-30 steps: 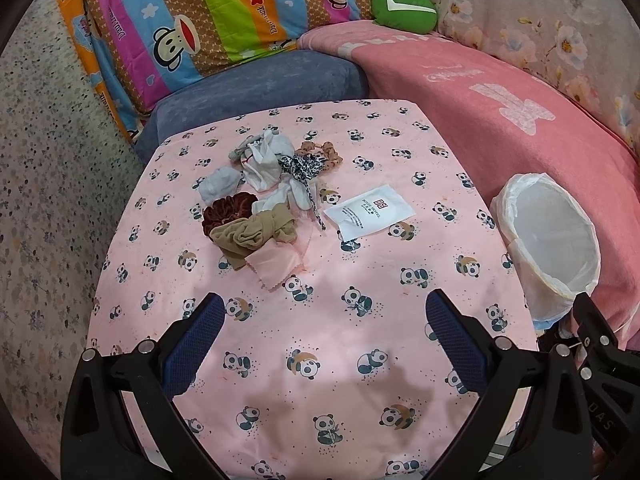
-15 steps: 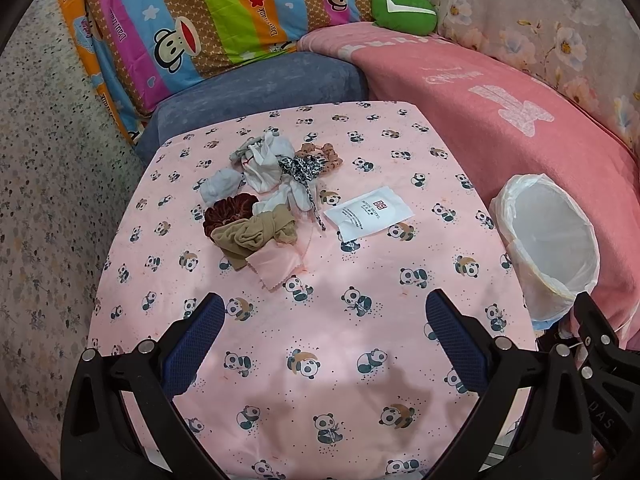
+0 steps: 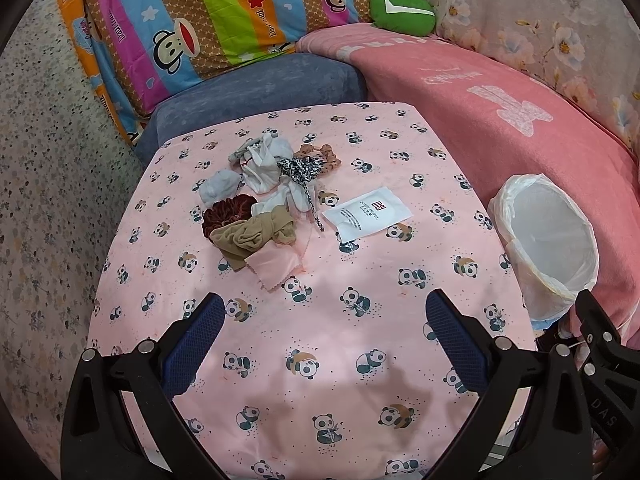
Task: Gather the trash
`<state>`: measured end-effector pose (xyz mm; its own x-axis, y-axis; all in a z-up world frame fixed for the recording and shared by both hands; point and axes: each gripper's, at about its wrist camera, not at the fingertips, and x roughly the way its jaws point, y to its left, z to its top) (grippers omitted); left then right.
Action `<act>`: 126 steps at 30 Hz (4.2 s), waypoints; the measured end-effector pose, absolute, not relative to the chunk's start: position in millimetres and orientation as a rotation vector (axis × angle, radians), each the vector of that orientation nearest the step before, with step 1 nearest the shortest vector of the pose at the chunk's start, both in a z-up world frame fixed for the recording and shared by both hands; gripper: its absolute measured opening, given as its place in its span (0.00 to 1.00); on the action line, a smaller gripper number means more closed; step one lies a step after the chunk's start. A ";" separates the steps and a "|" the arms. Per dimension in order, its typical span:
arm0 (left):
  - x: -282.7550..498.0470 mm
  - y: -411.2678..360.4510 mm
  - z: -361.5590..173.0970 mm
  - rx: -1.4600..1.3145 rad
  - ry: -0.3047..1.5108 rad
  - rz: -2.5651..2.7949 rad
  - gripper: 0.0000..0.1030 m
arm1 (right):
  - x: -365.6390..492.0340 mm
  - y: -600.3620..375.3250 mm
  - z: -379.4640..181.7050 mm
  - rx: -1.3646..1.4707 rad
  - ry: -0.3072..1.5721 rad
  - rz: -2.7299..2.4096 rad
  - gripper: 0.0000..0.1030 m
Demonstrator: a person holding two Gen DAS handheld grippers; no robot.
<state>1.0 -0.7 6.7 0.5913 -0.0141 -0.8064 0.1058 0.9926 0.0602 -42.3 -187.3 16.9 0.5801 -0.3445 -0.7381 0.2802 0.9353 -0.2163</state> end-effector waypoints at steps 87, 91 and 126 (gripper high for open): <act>97.9 62.7 -51.9 -0.011 0.976 -0.079 0.93 | 39.0 -172.6 -19.1 0.042 0.872 -0.308 0.95; 113.7 90.0 -69.8 -0.016 1.007 -0.035 0.93 | 56.9 -153.6 -32.3 0.064 0.885 -0.252 0.95; 123.0 116.2 -86.2 -0.137 1.033 -0.328 0.25 | 106.5 2.5 -137.7 0.120 1.134 0.250 0.03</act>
<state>123.0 116.2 -86.2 0.4686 -0.3302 -0.8194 0.2025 0.9430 -0.2642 106.5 2.5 -137.7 0.3993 0.2579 -0.8798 -0.1368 0.9656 0.2210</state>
